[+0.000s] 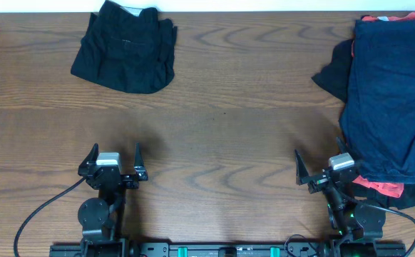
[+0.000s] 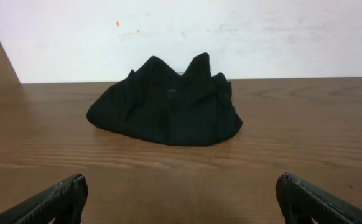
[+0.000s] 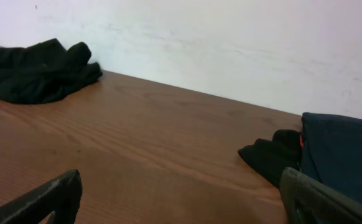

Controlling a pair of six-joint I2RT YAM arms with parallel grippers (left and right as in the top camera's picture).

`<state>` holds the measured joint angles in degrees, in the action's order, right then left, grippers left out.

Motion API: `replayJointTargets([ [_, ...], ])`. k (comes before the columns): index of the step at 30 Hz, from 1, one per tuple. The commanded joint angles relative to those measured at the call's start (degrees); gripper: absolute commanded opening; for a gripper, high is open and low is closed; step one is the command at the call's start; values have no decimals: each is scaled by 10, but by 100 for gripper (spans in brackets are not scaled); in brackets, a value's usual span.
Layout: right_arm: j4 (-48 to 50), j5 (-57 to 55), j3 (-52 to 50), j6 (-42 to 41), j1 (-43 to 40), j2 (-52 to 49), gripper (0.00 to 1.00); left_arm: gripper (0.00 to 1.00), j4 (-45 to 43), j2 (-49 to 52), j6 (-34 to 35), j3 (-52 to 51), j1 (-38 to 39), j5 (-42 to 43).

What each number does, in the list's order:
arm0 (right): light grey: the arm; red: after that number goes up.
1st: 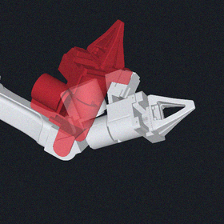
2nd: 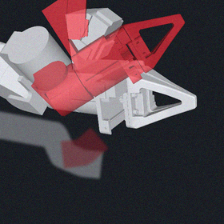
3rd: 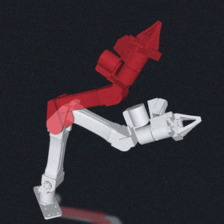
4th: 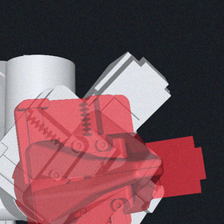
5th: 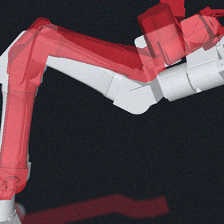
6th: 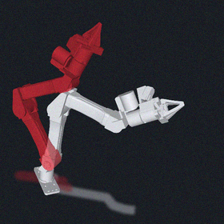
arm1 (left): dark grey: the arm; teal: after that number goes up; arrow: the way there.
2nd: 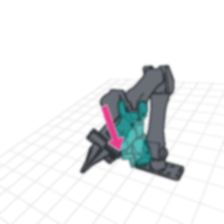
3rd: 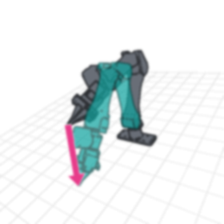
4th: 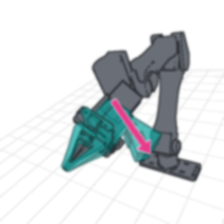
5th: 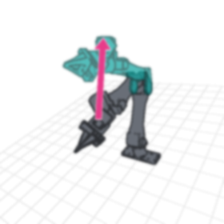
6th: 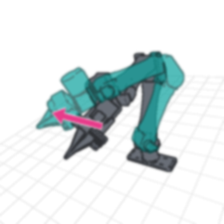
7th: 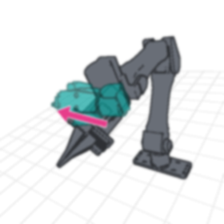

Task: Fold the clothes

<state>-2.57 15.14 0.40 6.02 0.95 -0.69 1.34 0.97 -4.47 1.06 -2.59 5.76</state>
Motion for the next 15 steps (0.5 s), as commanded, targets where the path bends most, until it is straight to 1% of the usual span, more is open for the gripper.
replayJointTargets([
  [1, -3, -3, -1, -6, 3, 3, 99, 98, 21, 1, 5, -8, -2, 2],
  [15, -3, -3, -1, -6, 3, 3, 99, 98, 21, 1, 5, -8, -2, 2],
])
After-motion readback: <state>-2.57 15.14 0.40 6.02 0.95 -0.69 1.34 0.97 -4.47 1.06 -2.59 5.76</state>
